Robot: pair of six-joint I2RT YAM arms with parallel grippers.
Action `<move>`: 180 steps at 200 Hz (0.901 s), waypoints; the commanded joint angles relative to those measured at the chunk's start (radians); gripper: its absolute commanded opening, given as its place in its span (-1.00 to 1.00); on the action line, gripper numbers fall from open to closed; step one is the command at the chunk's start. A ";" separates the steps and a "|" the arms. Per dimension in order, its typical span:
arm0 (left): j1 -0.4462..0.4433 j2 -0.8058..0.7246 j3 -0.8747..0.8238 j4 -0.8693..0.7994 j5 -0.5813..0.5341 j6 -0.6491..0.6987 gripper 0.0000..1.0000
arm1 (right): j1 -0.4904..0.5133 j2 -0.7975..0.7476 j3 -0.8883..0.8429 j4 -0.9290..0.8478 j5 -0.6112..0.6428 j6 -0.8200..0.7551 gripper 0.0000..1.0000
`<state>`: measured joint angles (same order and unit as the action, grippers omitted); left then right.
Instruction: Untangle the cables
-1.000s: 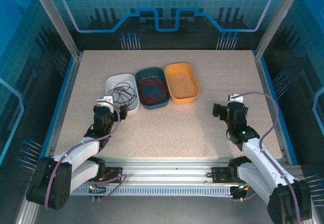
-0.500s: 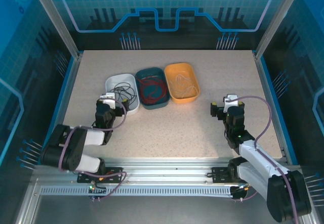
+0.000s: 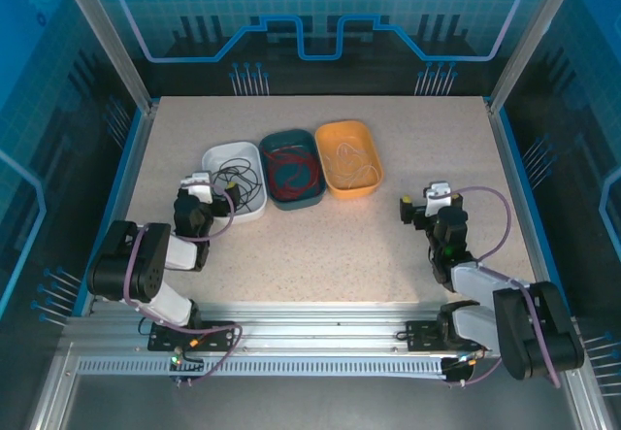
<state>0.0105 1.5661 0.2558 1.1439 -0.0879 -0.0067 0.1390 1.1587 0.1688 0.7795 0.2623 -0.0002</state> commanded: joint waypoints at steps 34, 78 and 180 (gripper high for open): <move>0.009 -0.009 0.024 -0.015 0.055 -0.016 0.98 | -0.033 0.160 0.037 0.262 -0.086 -0.032 0.99; 0.008 -0.011 0.050 -0.070 0.133 0.015 0.98 | -0.041 0.432 0.022 0.578 -0.106 -0.023 1.00; 0.022 -0.017 0.101 -0.174 0.261 0.044 0.98 | -0.105 0.419 0.003 0.580 -0.110 0.060 0.99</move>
<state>0.0132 1.5642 0.3256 1.0164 0.1146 0.0319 0.0498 1.5757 0.1764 1.3045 0.1555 0.0456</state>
